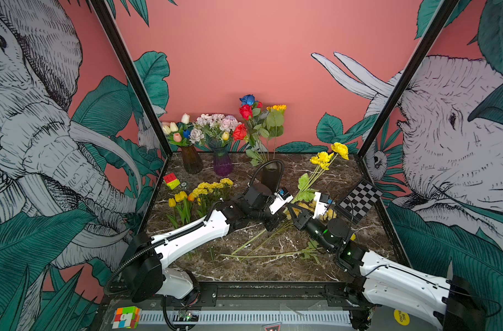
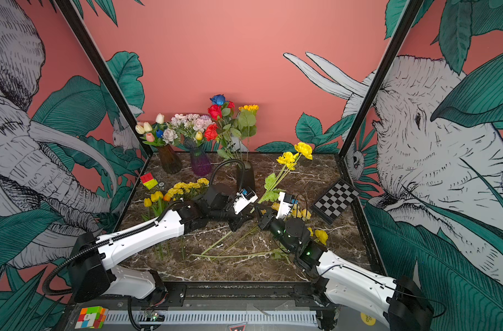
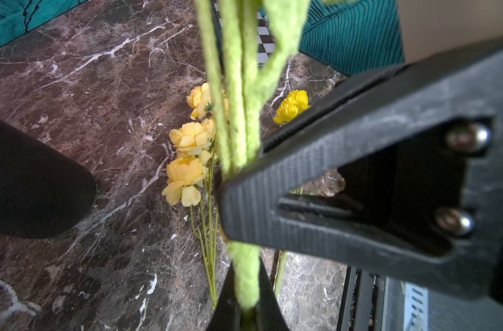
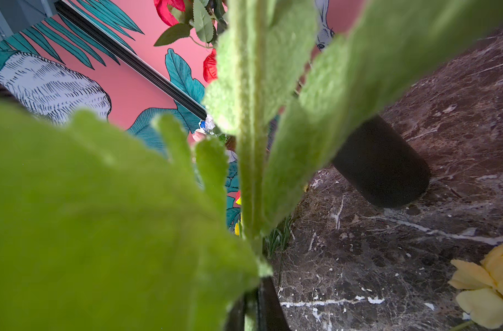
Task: Pick out yellow flowers from the vase
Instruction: Pick up the flower from the vase.
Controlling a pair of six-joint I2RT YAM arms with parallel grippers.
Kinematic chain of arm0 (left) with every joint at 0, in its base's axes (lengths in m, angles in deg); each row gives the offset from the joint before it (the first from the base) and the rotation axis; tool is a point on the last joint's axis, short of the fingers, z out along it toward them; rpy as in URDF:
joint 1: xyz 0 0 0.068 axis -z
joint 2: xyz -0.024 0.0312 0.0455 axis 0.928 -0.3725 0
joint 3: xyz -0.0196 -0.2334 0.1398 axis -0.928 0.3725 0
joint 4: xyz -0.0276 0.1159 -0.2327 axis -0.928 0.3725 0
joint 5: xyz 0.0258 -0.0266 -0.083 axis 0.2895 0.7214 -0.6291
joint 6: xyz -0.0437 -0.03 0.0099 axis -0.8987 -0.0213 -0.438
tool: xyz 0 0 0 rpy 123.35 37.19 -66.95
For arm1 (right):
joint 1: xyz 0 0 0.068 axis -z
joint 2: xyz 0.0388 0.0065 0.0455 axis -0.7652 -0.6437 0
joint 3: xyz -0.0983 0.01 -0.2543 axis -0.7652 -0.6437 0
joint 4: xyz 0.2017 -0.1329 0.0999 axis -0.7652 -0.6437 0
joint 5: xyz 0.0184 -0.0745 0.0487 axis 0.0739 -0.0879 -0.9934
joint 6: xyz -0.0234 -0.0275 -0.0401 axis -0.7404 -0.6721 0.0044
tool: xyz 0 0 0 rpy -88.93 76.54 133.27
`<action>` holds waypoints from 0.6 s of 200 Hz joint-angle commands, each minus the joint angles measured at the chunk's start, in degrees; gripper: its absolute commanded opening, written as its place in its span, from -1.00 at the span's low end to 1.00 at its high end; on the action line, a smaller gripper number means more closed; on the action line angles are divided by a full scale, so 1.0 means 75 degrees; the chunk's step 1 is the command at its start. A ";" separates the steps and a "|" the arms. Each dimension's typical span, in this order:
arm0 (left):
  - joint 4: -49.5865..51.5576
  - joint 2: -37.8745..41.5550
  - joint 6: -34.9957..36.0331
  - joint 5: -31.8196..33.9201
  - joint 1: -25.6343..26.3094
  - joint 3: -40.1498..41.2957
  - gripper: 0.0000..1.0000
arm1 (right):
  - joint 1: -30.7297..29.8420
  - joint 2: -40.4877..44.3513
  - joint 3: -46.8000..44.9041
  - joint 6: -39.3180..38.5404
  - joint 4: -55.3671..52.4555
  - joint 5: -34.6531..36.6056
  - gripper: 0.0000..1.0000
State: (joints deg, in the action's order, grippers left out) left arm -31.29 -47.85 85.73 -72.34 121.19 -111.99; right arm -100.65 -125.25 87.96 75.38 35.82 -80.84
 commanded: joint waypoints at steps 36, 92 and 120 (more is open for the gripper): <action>0.1028 -0.0025 0.0345 0.1156 -0.0007 -0.0505 -1.00 | -0.0060 0.1194 0.0425 -0.1521 -0.1664 0.0576 -0.01; 0.2603 0.0153 0.1282 0.2316 -0.0002 -0.0629 -1.00 | -0.0069 0.3741 0.1488 -0.4143 -0.5126 0.2884 0.15; 0.2919 0.0386 0.1689 0.2027 0.0059 -0.0424 -1.00 | -0.0069 0.4412 0.2309 -0.5303 -0.5987 0.4143 0.22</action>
State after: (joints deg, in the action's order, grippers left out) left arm -14.41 -48.20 93.82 -57.26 121.19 -115.47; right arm -100.91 -94.67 100.51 46.97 -0.11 -61.11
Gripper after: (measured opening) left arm 0.078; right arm 0.604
